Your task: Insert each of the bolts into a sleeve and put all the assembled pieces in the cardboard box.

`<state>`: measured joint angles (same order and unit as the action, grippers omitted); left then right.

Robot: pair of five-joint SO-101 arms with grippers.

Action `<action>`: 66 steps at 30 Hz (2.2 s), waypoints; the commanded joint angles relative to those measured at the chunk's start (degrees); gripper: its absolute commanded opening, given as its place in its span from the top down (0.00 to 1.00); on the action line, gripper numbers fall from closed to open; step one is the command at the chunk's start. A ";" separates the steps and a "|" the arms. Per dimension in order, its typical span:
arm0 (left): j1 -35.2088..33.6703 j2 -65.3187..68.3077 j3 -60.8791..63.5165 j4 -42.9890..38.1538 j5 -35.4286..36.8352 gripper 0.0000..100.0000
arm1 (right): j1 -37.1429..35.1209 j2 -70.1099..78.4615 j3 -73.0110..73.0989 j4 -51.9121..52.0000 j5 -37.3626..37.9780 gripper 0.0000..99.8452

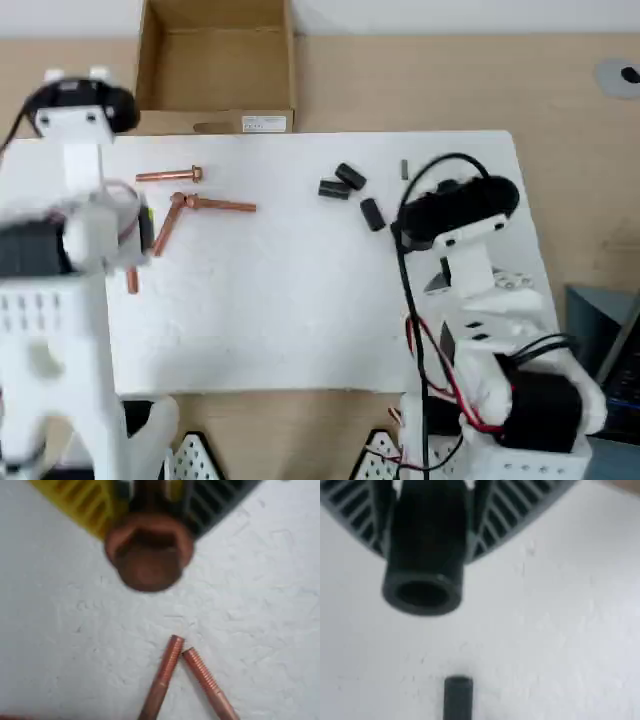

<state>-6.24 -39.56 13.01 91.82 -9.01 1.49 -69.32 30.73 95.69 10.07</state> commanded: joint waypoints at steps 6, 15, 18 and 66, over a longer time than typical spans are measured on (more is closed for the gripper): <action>1.14 -28.70 27.69 -15.91 10.20 1.00 | -0.40 -12.70 17.63 -12.84 -5.89 0.99; 1.23 -50.95 44.31 -22.33 20.13 1.00 | -13.49 -24.84 32.13 -21.19 -13.45 0.99; 1.23 -57.98 48.62 -24.18 22.33 1.00 | -19.38 -28.26 35.38 -22.95 -14.86 0.99; 38.24 -64.66 52.48 -37.89 33.49 1.00 | -49.19 -38.29 42.59 -28.40 -12.22 0.99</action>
<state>30.07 -103.91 66.46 53.23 24.92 -47.47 -103.60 73.36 68.97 -2.59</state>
